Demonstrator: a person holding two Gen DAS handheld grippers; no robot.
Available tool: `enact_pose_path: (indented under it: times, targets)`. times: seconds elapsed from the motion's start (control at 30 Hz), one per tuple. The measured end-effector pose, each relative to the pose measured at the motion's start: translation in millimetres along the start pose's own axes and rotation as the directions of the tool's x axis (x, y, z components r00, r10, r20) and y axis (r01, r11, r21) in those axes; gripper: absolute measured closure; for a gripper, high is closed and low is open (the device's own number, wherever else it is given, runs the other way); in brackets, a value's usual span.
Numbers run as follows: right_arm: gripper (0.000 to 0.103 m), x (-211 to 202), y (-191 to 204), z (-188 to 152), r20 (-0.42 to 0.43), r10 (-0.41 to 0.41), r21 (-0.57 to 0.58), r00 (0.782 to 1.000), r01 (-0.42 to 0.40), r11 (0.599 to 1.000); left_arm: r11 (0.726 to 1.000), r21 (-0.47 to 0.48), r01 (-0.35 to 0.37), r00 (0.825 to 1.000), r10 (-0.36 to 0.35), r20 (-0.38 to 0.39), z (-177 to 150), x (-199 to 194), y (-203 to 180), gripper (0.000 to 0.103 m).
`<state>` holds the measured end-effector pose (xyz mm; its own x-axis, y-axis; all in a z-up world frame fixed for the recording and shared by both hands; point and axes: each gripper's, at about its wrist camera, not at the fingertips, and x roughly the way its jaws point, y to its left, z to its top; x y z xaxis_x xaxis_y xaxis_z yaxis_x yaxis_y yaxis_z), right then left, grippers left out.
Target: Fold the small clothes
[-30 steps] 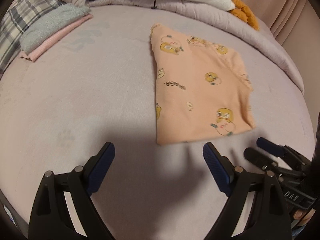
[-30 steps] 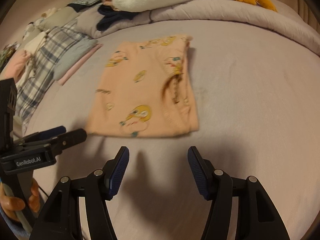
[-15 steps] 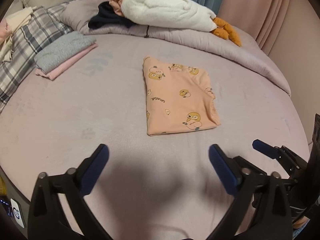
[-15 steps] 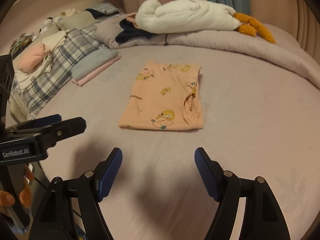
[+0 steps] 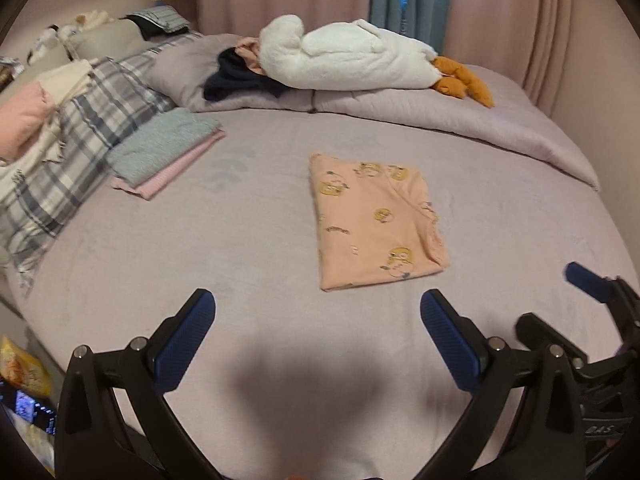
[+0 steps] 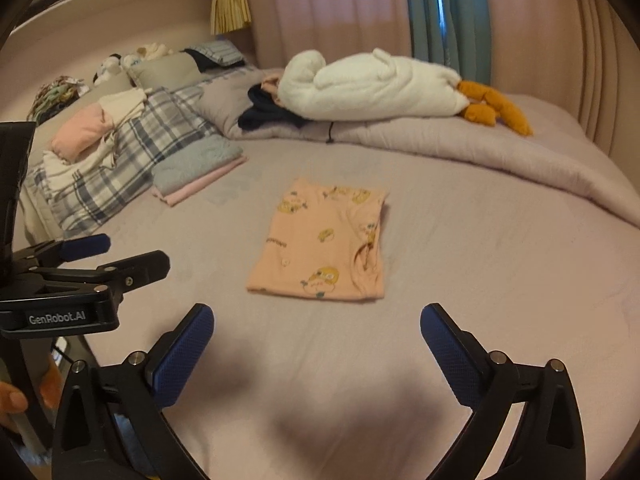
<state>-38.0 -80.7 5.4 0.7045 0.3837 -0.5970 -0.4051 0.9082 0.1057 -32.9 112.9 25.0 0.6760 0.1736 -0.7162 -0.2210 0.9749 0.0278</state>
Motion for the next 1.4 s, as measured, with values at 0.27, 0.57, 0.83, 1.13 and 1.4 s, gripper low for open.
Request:
enact_pose_path:
  times: [0.27,0.57,0.83,1.13,1.4]
  targets:
    - [0.001,-9,3,4,0.016,-0.015,0.002,1.0,0.015,1.0,1.0,0.011,0.028,0.999,-0.028,0.018,-1,-14,-5,0.0]
    - [0.001,-13,15,9,0.032,-0.022,-0.035,0.999,0.023,0.999,1.0,-0.012,-0.029,0.999,0.03,0.037,-2,-20,-4,0.0]
    - [0.001,-9,16,10,0.016,-0.021,-0.034,1.0,0.021,0.999,1.0,-0.023,-0.019,1.0,0.02,0.022,-4,-16,-4,0.0]
    - [0.001,-8,19,9,0.007,-0.023,-0.036,1.0,0.023,0.999,1.0,-0.023,-0.011,1.0,0.011,0.0,-6,-11,-5,0.0]
    - [0.001,-6,20,8,-0.004,-0.021,-0.039,1.0,0.021,0.999,1.0,-0.022,-0.012,1.0,0.012,0.0,-7,-8,-6,0.0]
